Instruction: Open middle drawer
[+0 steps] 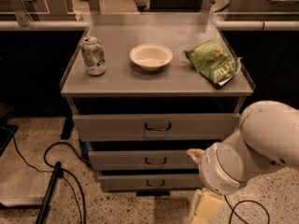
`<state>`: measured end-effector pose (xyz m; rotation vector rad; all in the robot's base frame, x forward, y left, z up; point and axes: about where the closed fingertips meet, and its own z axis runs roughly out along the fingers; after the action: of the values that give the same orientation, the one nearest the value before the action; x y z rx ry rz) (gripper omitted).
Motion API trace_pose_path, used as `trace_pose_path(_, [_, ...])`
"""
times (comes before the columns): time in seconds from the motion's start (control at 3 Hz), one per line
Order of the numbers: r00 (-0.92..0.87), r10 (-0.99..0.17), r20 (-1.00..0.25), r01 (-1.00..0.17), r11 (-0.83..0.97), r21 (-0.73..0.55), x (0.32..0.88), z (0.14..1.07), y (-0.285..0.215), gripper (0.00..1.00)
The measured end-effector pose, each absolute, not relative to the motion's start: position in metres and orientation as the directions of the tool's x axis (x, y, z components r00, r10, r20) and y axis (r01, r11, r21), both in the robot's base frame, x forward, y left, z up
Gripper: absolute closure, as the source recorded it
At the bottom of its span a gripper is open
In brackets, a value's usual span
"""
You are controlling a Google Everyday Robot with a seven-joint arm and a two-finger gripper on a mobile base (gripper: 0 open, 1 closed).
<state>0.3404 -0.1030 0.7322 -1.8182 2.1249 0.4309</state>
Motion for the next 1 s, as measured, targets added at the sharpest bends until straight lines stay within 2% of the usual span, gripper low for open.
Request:
trace_pose_path(0.67, [-0.203, -0.856, -0.476, -0.979, 0.183, 0.087, 0.336, 0.656, -0.070, 0.00])
trace_pose_path(1.0, [-0.236, -0.832, -0.502, -0.972, 0.203, 0.120, 0.351, 0.602, -0.049, 0.00])
